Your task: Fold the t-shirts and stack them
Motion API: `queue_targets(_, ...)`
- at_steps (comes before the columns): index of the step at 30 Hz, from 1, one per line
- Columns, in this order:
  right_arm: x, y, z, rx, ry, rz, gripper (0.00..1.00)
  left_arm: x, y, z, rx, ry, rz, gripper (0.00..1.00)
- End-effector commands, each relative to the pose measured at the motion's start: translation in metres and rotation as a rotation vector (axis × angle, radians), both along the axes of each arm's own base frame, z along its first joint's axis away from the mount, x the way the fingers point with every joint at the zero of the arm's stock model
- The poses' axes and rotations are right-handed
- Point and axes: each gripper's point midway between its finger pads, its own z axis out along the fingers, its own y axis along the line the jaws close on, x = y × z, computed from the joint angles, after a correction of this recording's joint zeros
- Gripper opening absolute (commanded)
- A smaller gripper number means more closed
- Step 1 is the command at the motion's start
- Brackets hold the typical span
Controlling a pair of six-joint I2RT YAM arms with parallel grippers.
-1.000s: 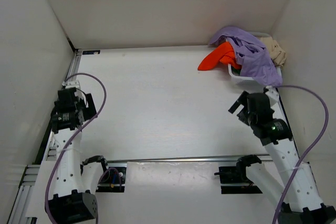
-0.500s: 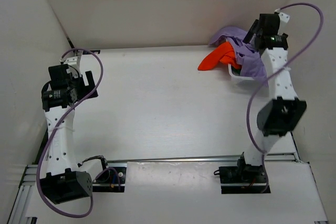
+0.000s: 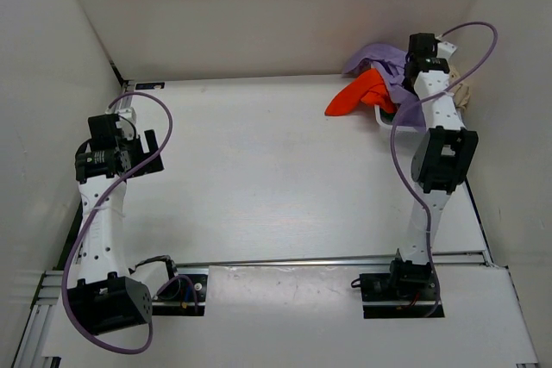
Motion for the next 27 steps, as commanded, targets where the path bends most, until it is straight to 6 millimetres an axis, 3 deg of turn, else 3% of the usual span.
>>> queue_targets(1,-0.009,-0.014,0.1,-0.084,-0.22,-0.071,0.0,-0.001,0.002,0.003,0.006,-0.015,0.007,1.0)
queue_targets(3,-0.016,-0.011,0.128,-0.11,-0.263,-0.055,0.0,-0.001,0.002,0.003,0.005,-0.015,0.007,1.0)
queue_targets(4,-0.025,-0.001,0.158,-0.127,-0.321,-0.03,0.0,0.0,0.0,0.003,-0.001,-0.016,0.001,1.0)
queue_targets(6,-0.035,0.01,0.198,-0.175,-0.391,0.031,0.0,0.0,0.0,0.003,-0.001,-0.016,0.001,1.0)
queue_targets(8,-0.057,0.042,0.264,-0.192,-0.537,0.122,0.0,-0.002,0.0,-0.001,-0.003,-0.007,0.001,1.0)
queue_targets(9,-0.079,0.073,0.304,-0.204,-0.621,0.232,0.0,0.0,0.0,0.0,-0.001,-0.016,0.001,1.0)
queue_targets(11,-0.101,0.111,0.352,-0.202,-0.762,0.373,0.0,0.0,0.0,0.001,0.001,-0.027,0.001,1.0)
queue_targets(12,-0.132,0.144,0.385,-0.202,-0.855,0.496,0.0,-0.001,0.0,0.003,0.003,-0.037,0.001,1.0)
queue_targets(14,-0.163,0.198,0.421,-0.129,-1.016,0.739,0.0,-0.003,-0.002,0.002,-0.004,-0.037,-0.005,1.0)
queue_targets(15,-0.195,0.219,0.445,-0.09,-1.106,0.843,0.0,-0.004,-0.004,0.004,-0.009,-0.049,-0.012,1.0)
queue_targets(17,-0.225,0.246,0.465,-0.002,-1.203,0.966,0.0,-0.005,-0.005,0.006,-0.007,-0.059,-0.013,1.0)
queue_targets(20,-0.249,0.282,0.47,0.124,-1.238,1.039,0.0,-0.004,-0.004,0.01,-0.003,-0.076,-0.013,1.0)
queue_targets(22,-0.238,0.293,0.444,0.18,-1.168,0.995,0.0,-0.003,-0.004,0.013,-0.001,-0.085,-0.013,1.0)
queue_targets(24,-0.23,0.316,0.413,0.285,-1.087,0.977,0.0,-0.002,-0.004,0.017,0.001,-0.094,-0.013,1.0)
queue_targets(25,-0.218,0.33,0.379,0.307,-0.997,0.968,0.0,-0.001,-0.004,0.015,-0.001,-0.086,-0.013,1.0)
queue_targets(27,-0.206,0.353,0.334,0.341,-0.873,0.944,0.0,0.004,-0.003,0.025,0.007,-0.117,-0.013,1.0)
